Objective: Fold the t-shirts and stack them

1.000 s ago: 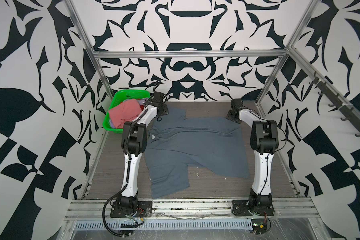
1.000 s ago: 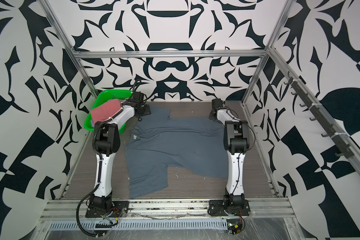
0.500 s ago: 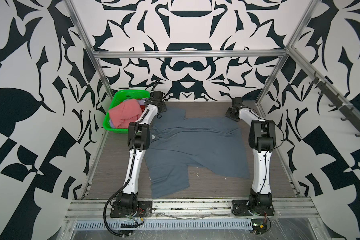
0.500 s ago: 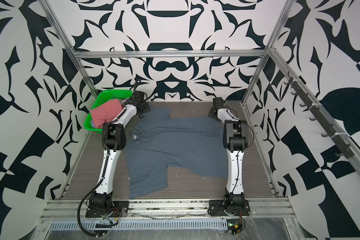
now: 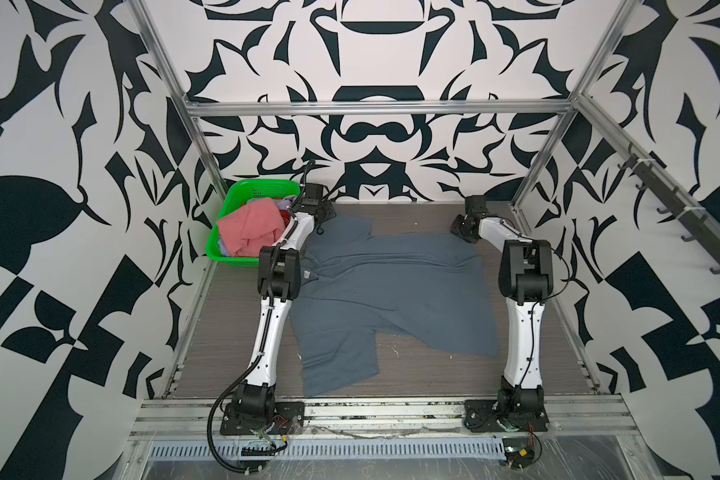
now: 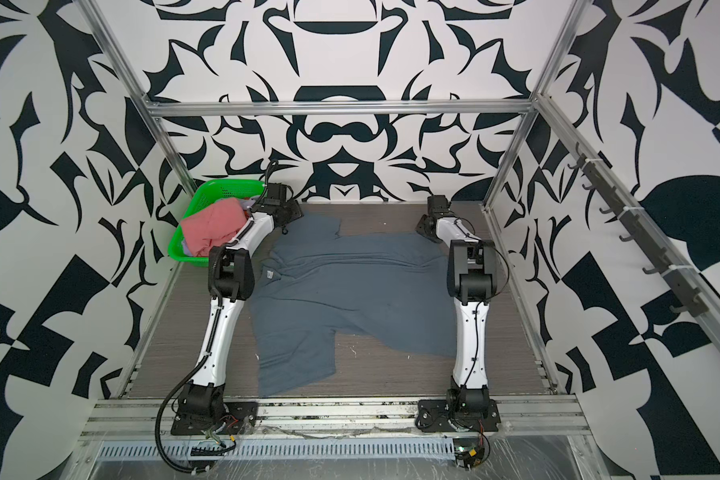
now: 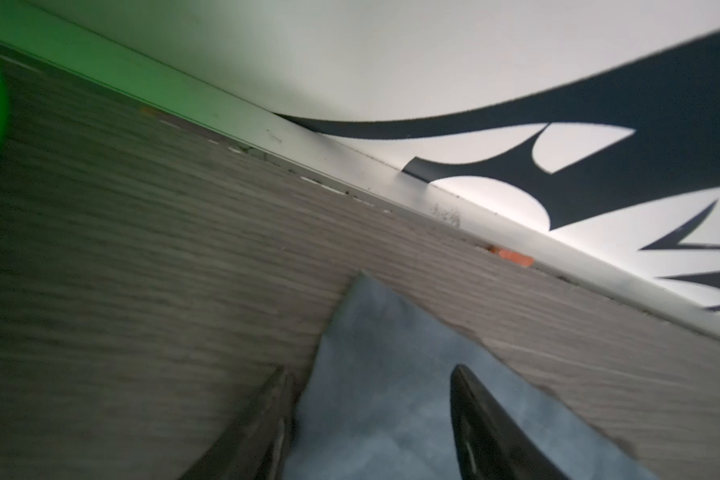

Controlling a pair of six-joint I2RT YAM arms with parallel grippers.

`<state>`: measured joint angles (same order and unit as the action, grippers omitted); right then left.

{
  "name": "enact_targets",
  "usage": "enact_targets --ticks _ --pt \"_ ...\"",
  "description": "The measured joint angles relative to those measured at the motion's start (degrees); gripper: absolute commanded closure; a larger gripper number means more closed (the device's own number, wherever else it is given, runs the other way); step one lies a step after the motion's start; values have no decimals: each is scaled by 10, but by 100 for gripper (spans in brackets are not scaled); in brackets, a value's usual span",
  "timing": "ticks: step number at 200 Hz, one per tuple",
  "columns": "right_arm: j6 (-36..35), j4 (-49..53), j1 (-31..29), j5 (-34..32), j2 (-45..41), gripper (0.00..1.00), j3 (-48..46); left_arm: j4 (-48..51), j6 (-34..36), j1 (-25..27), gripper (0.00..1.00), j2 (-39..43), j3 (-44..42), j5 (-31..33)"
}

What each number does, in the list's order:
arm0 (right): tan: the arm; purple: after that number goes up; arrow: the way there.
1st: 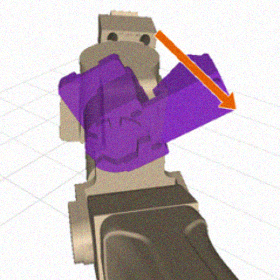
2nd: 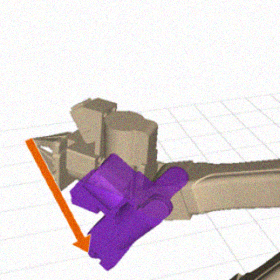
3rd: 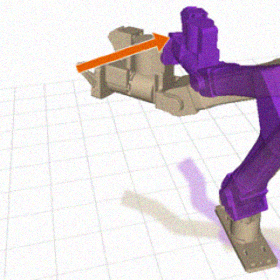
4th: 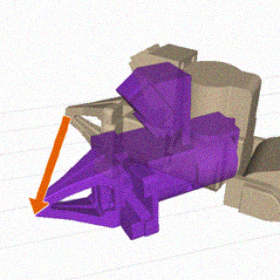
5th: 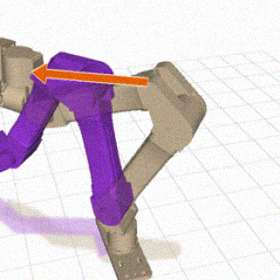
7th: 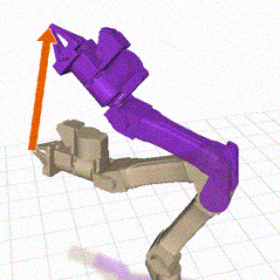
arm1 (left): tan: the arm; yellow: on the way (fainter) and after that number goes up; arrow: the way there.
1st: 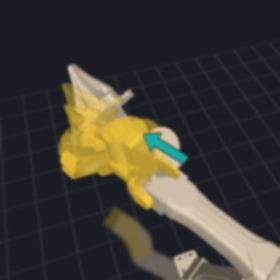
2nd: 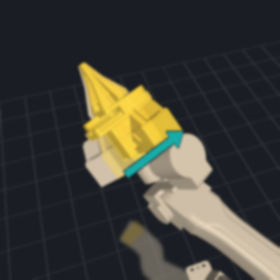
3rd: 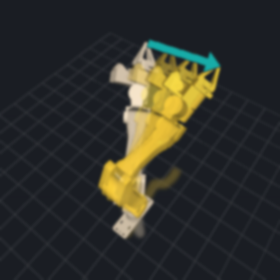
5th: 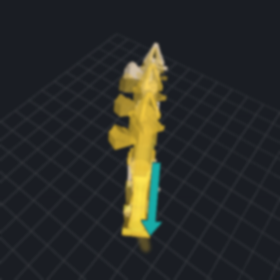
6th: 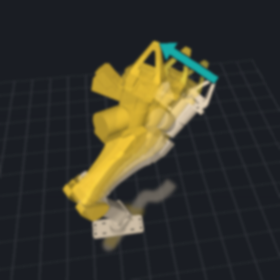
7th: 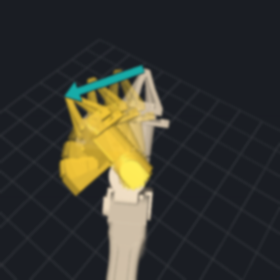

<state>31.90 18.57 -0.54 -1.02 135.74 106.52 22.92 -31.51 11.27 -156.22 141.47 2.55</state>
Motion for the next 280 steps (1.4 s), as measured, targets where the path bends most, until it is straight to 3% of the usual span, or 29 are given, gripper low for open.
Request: enact_targets --ticks 30,64,118,162,195,280 --pt "8 -3 0 12 2 100 -1 -1 -17 0 78 0 -6 -13" --pt "11 -15 0 17 0 100 -7 -24 -21 0 100 5 -33 -18" --pt "-9 -30 -2 18 -68 100 -71 -39 0 0 100 79 -128 -22" --pt "-44 -47 -4 5 -204 100 -111 -86 35 0 100 257 -269 -22" --pt "-64 -69 -5 0 -287 100 -150 -122 62 0 100 368 -328 -21" --pt "-104 -68 -5 -7 -316 100 -225 -139 95 0 100 465 -489 -21"
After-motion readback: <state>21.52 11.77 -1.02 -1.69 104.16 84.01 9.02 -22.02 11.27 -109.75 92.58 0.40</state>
